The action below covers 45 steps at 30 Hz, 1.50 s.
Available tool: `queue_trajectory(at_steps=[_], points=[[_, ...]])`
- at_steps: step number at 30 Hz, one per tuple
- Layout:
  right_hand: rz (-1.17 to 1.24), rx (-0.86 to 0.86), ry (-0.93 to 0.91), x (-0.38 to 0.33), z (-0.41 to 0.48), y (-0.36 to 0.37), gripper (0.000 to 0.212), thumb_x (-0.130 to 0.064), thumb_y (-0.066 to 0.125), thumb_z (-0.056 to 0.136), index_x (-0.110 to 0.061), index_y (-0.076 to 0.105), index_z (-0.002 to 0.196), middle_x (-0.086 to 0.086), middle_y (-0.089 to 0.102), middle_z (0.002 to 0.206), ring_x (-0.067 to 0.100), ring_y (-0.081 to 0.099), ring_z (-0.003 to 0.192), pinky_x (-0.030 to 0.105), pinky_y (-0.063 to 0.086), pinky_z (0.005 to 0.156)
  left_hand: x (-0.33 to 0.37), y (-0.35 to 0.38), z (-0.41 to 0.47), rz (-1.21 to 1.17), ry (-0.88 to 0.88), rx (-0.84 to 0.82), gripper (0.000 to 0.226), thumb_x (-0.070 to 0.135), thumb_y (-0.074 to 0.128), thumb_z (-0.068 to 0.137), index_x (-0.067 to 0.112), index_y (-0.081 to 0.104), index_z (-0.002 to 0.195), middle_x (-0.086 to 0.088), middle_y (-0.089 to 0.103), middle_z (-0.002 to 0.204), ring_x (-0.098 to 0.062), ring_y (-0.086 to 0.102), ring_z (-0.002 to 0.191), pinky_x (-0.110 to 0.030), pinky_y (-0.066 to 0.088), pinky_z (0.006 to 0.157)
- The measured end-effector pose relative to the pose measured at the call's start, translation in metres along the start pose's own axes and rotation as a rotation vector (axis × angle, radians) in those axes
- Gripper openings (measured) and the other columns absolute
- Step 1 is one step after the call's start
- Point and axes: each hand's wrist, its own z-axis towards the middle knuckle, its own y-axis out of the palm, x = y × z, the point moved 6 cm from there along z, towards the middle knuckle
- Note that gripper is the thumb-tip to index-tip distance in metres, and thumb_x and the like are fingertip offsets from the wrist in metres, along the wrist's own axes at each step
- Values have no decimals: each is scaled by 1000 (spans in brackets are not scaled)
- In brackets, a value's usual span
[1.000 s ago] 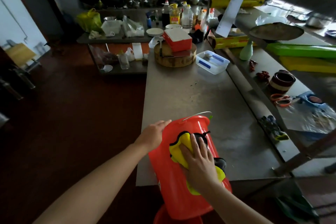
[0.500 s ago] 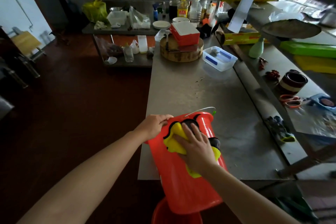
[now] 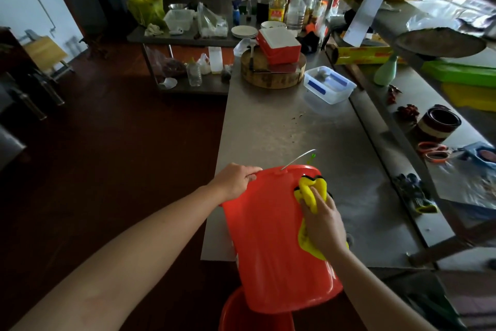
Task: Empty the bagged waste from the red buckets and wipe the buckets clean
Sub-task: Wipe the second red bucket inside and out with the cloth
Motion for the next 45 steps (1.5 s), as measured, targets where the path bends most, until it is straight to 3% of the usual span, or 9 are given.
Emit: queue_trajectory(at_steps=[4,9,14,21,27,30,34,38,45], points=[[-413,-44,-249,-36,-40,23,66,-40,67,90,-44,40,151,3,19,167,39,23,150,54,40,107,-1,0,-1,52,13,-26,44,4,47,102,14,53,145,-11,62,137,-17,61,124,-10,36,99],[-668,-164,-602,-81,-90,69,80,-39,85,65,-41,55,140,7,41,158,47,37,143,65,42,103,1,4,1,49,28,-35,42,9,49,105,13,51,146,-9,63,137,-18,59,125,-20,41,104],[-688,-211,-692,-81,-97,76,75,-35,82,66,-41,56,137,4,41,158,40,35,146,61,43,106,-2,3,0,37,40,-43,42,12,47,106,14,50,147,-7,62,137,-19,60,123,-30,46,106],[-355,-68,-423,-9,-65,15,80,-37,78,79,-45,42,150,-2,27,165,32,29,150,51,39,111,-2,7,-4,14,62,19,40,9,48,105,12,52,145,-10,62,138,-20,61,123,-32,48,107],[162,-28,156,61,-49,-5,47,-63,55,92,-58,47,138,-9,51,141,22,52,130,39,46,96,2,10,-2,7,48,30,39,13,46,106,16,53,145,-7,63,136,-19,60,123,-31,46,107],[219,3,226,59,-47,-6,42,-59,55,95,-55,50,137,-3,57,132,27,56,126,37,43,91,5,12,2,23,46,21,41,9,46,106,15,52,146,-8,64,135,-19,61,122,-31,47,106],[-144,64,-56,17,-71,3,45,-46,62,95,-40,57,139,5,48,151,36,49,134,51,48,96,13,11,10,62,66,24,43,3,46,103,12,53,144,-12,68,128,-23,64,118,-30,48,103],[-552,-26,-433,-37,-112,42,74,-41,76,65,-42,59,137,8,46,154,44,45,138,61,48,96,24,13,21,86,82,19,41,5,49,103,9,55,143,-14,68,128,-25,64,119,-27,45,101],[-585,-123,-588,-47,-125,63,66,-36,71,72,-47,55,136,-1,39,159,34,34,148,57,38,111,26,15,27,108,77,13,41,6,47,104,10,54,144,-13,64,134,-25,61,124,-31,45,107]])
